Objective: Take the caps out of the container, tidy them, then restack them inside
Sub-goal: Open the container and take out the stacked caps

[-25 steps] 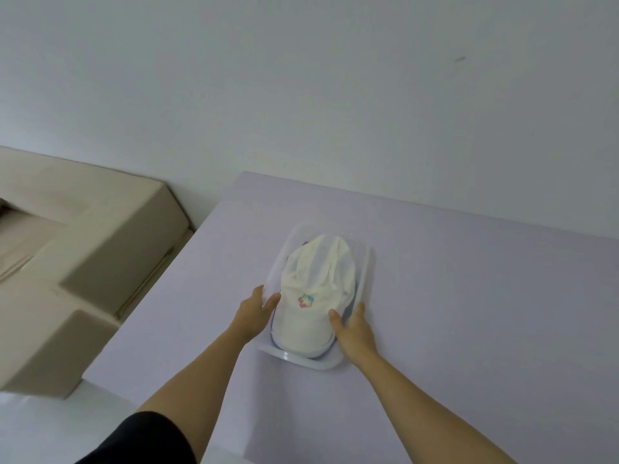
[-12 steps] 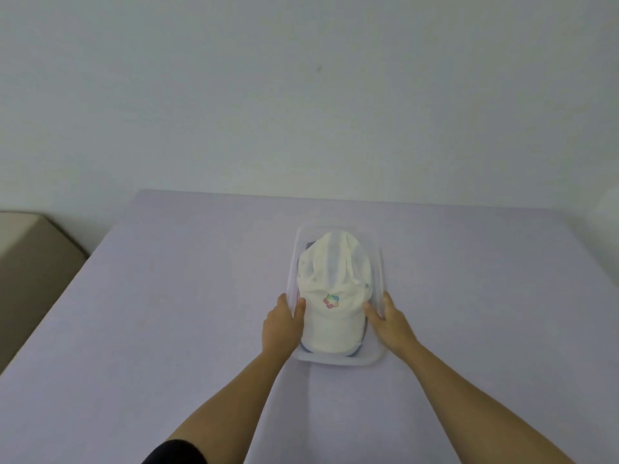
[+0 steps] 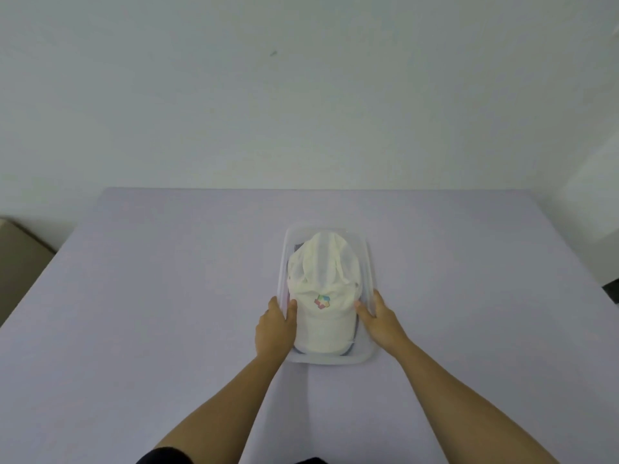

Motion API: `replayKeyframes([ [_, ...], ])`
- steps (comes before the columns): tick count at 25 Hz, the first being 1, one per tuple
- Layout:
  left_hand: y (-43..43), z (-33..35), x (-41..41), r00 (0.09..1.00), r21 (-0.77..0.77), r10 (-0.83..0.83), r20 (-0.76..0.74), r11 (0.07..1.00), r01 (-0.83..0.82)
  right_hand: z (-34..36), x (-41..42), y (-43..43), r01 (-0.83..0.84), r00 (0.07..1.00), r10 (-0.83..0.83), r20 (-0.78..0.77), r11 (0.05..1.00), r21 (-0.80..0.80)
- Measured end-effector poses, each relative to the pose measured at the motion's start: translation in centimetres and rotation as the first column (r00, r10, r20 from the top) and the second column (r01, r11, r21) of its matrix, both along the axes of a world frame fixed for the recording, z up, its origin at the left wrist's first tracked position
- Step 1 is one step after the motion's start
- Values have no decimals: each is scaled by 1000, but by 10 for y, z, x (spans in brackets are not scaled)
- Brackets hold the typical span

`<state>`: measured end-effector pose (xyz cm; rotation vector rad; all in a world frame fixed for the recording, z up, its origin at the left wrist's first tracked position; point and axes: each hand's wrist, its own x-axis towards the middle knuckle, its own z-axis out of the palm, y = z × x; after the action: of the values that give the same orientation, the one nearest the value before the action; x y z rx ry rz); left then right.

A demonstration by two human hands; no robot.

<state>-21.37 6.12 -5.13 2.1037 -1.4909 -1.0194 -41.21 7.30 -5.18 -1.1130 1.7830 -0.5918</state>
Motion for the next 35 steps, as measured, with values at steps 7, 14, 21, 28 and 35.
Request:
replayKeyframes([
  [7, 13, -2, -3, 983, 51, 168, 68, 984, -172, -12, 19, 5, 205, 979, -205, 3, 978, -35],
  [14, 12, -5, 11, 963, 186, 264, -53, 950, -251, -16, 23, 1, 214, 971, -216, -100, 976, -28],
  [21, 9, 1, 15, 975, 274, 219, -36, 940, -201, -17, 21, 1, 212, 971, -215, -108, 976, -41],
  [28, 12, 13, 18, 973, 324, 208, -95, 931, -168, -17, 21, 1, 214, 972, -217, -88, 976, -47],
  [35, 20, 20, 13, 958, 302, 236, -161, 936, -179, -4, 16, 6, 194, 981, -194, 26, 980, -38],
])
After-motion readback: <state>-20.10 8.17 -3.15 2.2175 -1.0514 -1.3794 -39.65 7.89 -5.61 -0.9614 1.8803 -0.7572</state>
